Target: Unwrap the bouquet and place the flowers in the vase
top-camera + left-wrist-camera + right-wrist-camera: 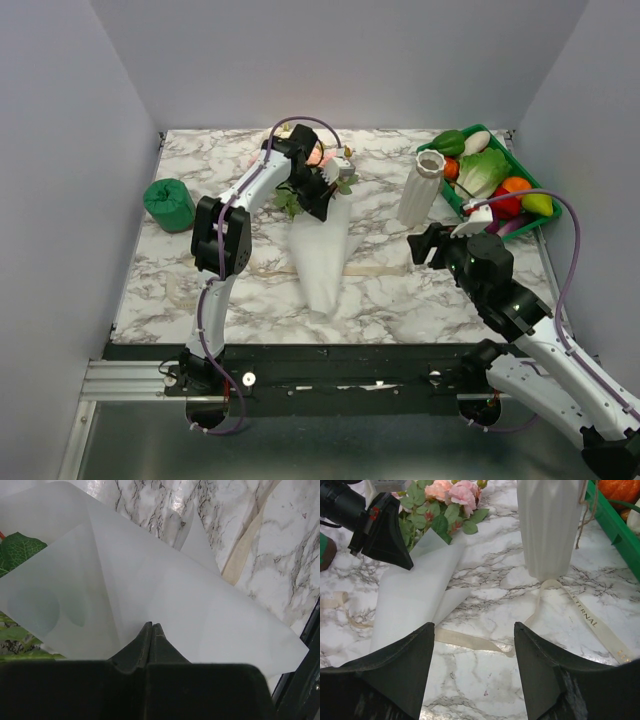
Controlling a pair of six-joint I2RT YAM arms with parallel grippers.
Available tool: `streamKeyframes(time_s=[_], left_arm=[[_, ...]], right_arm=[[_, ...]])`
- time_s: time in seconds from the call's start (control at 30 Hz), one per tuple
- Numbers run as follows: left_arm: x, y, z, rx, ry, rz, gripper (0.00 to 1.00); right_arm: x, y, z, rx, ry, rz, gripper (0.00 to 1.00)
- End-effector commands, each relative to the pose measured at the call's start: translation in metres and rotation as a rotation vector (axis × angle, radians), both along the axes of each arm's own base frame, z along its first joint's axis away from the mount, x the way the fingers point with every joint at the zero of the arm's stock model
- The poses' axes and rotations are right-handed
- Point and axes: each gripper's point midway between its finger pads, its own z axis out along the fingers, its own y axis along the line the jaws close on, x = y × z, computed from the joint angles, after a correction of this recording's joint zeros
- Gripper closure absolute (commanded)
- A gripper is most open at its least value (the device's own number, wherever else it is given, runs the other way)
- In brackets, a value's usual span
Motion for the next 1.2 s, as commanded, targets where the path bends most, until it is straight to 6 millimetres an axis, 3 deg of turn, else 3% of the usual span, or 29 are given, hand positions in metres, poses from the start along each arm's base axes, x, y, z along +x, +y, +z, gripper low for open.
streamKeyframes(time_s=[0.0,0.03,0.1,0.17,0.43,0.67,0.83,0.97,1.0,1.1,1.17], left_arm=[[0.007,-0.006,0.03,-0.021,-0.075,0.005,0.55],[0.008,-0.005,0.032,-0.023,-0.082,0.003,0.4],[0.006,-0.005,0.03,-0.015,-0.078,-0.01,0.19],[0.006,-0.005,0.02,-0.005,-0.046,-0.014,0.14],[0.016,-0.009,0.006,0.002,-0.043,-0.004,0.11],[0.008,-0.002,-0.02,0.037,0.013,-0.062,0.13],[0.009,-0.002,-0.021,0.019,0.017,-0.07,0.15],[0.009,-0.003,-0.017,0.014,0.008,-0.079,0.28],[0.01,-0.003,-0.015,0.011,0.006,-0.079,0.47],[0.009,-0.003,-0.016,0.012,0.009,-0.083,0.76],[0.009,-0.003,-0.015,0.014,0.012,-0.081,0.79]], right_arm=[[0.0,0.008,0.013,0.026,-0.033,0.04,0.25],[0.0,0.009,0.012,0.025,-0.029,0.043,0.24],[0.0,0.011,0.011,0.027,-0.028,0.049,0.24],[0.001,0.011,0.012,0.025,-0.028,0.049,0.24],[0.001,0.012,0.015,0.021,-0.036,0.057,0.24],[0.002,0.013,0.015,0.023,-0.036,0.06,0.25],[0.002,0.014,0.014,0.022,-0.033,0.065,0.27],[0.002,0.017,0.013,0.026,-0.028,0.076,0.29],[0.002,0.018,0.014,0.028,-0.029,0.08,0.29],[0.002,0.02,0.013,0.03,-0.022,0.09,0.3],[0.001,0.022,0.014,0.035,-0.023,0.097,0.3]])
